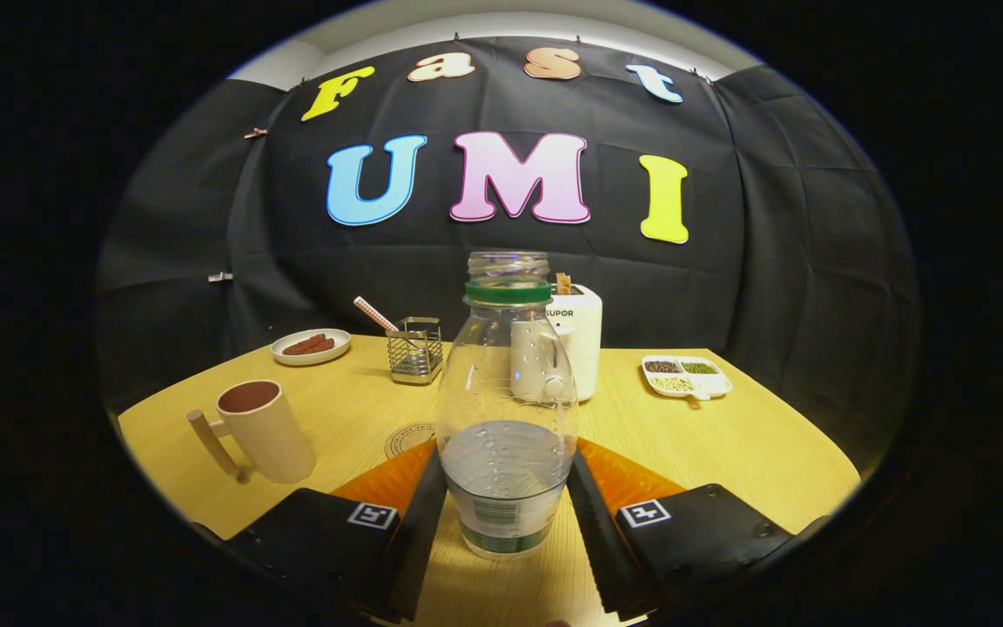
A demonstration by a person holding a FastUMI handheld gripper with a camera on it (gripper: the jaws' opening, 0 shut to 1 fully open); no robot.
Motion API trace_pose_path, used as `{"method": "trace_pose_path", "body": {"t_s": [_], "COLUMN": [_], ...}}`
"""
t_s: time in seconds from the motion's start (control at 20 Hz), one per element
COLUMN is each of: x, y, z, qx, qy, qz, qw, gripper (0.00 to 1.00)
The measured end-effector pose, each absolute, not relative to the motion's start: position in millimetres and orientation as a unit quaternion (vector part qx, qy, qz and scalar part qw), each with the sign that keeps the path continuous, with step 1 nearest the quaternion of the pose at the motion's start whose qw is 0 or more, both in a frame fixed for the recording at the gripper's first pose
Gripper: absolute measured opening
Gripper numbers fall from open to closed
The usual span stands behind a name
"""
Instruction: Take the bottle from table, then pour the juice into the cup, finally place the bottle on the coaster
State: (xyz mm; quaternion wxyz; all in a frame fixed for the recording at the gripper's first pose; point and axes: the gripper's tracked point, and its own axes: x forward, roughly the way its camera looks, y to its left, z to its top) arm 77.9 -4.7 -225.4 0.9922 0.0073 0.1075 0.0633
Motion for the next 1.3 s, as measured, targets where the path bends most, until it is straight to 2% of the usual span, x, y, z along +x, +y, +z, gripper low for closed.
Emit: {"method": "trace_pose_path", "body": {"t_s": [0.35, 0.75, 1.3], "x": [80.6, 93.4, 104.5], "y": [1.4, 25.6, 66.7], "z": [-217.4, -175.6, -160.9], "qx": [-0.048, -0.143, -0.308], "qy": [0.108, 0.090, 0.099], "qz": [0.091, 0.121, 0.133], "qw": [0.989, 0.978, 0.937], "gripper": [0.75, 0.75, 0.75]}}
